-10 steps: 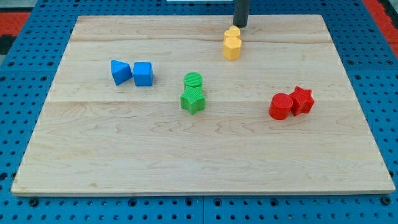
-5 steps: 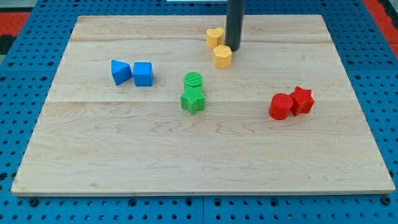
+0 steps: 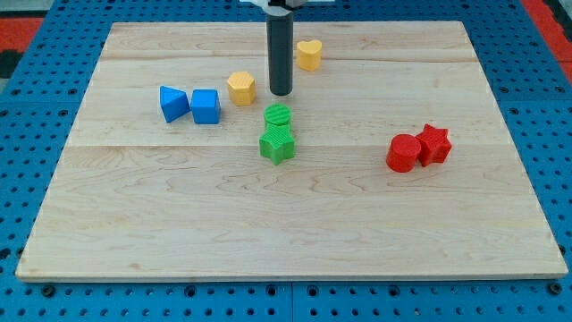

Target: Move the yellow hexagon to the left center of the board

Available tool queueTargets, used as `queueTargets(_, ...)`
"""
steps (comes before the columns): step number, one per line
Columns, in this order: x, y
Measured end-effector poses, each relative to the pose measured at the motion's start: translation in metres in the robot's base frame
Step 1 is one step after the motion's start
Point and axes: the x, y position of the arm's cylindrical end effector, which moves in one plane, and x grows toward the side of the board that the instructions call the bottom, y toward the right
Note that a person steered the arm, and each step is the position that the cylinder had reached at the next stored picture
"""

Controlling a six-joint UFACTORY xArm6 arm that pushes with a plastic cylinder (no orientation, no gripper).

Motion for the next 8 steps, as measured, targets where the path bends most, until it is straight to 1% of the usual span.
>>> queueTargets(1,-0.014,-0.042)
queueTargets(2,-0.034,-0.098)
queueTargets(3,-0.036,-0.166)
queueTargets(5,-0.036,-0.219)
queueTargets(6,-0.028,-0.250)
queueTargets(8,-0.004,-0.256)
